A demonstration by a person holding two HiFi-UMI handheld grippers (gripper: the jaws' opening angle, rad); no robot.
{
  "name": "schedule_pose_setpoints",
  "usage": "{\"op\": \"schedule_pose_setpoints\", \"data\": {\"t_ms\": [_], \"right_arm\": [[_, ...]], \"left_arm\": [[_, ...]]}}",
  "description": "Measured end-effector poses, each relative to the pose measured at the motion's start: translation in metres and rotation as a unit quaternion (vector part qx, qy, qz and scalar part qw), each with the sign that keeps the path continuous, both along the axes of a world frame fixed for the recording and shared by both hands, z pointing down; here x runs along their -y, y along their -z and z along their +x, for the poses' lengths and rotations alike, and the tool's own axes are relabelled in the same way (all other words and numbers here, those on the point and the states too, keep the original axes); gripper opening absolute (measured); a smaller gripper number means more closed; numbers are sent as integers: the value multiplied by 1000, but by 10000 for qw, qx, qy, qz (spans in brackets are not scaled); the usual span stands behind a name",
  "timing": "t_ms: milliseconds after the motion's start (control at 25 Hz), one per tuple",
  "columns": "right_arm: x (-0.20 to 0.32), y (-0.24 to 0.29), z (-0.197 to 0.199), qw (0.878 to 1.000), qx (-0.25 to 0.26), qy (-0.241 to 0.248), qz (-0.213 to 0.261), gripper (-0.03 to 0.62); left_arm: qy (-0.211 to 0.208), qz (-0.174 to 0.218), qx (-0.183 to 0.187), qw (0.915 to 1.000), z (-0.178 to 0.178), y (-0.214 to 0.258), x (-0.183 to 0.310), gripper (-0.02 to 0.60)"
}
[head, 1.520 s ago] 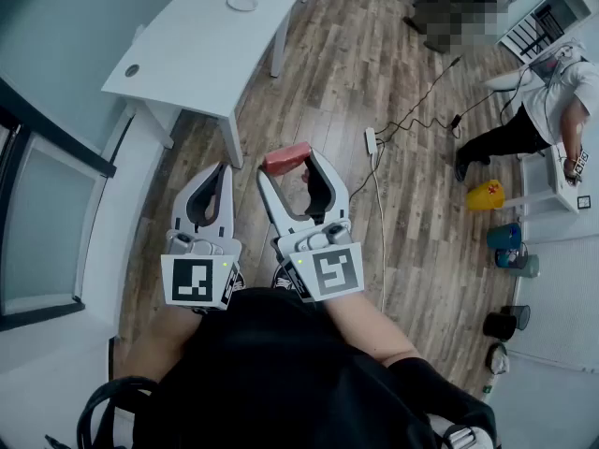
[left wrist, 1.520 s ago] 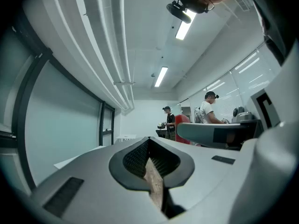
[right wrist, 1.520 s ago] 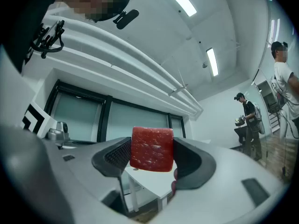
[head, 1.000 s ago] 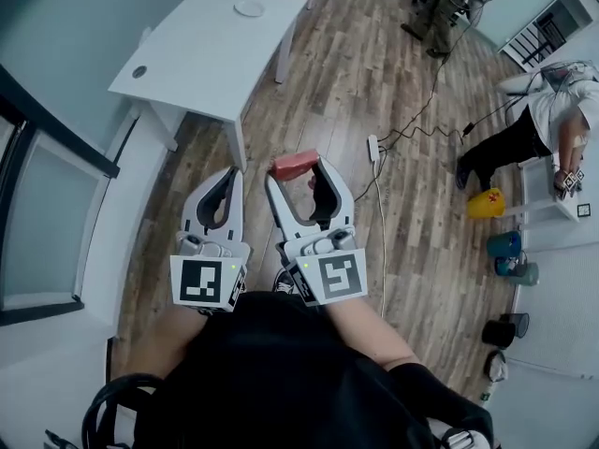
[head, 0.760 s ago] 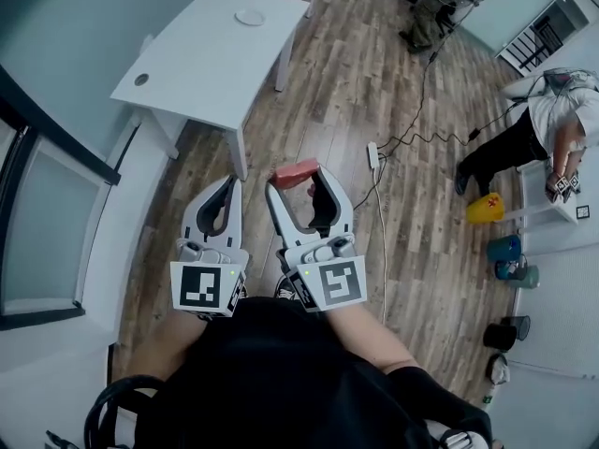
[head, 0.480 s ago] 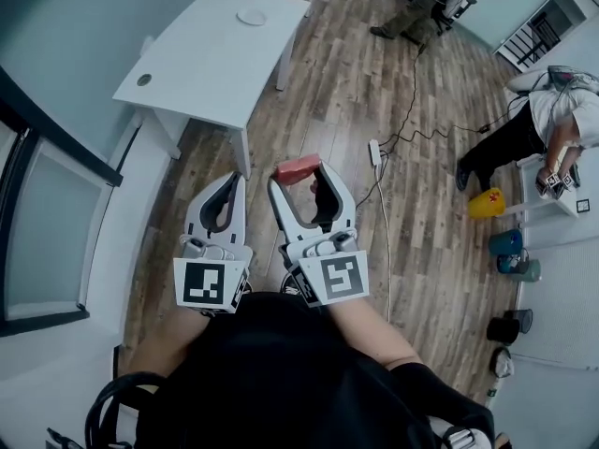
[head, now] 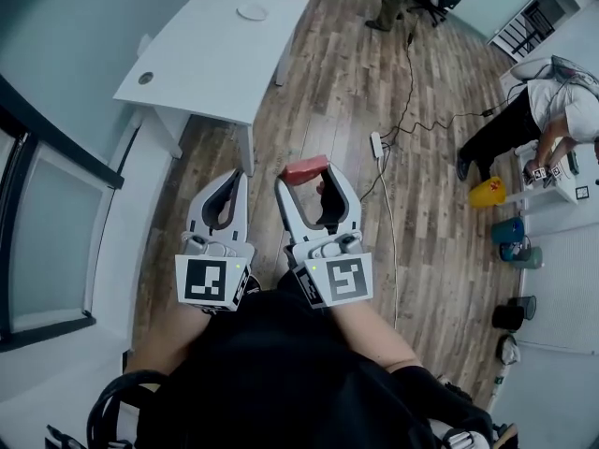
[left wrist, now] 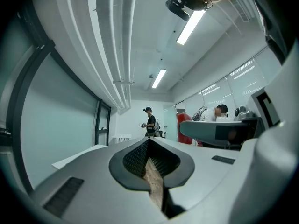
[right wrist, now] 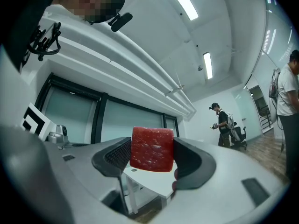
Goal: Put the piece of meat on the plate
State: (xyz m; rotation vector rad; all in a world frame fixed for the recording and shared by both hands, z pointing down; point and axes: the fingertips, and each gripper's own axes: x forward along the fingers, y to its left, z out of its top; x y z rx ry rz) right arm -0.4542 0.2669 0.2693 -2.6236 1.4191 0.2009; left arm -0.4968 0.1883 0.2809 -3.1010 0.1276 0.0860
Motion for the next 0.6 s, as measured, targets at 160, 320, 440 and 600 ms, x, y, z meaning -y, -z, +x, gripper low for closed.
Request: {"op": "schedule_pose_setpoints", "data": {"t_ms": [160,320,440,600], "right_arm": [[4,-4,9,10000,66,44,24,282],[15,-13,37,9998,138,122,-30,282],[21,-15,60,9996,178,230,-30,282],[27,-20,90,9994,122,335,-13,282]], "left_arm": [[14,-15,81,10000,11,-6,2,0],[125,-25,155,9998,35,-10,12,0],[209,-34,207,9996,57,-12,16,0],[288,-49,194,9994,88,-20,20,0]]}}
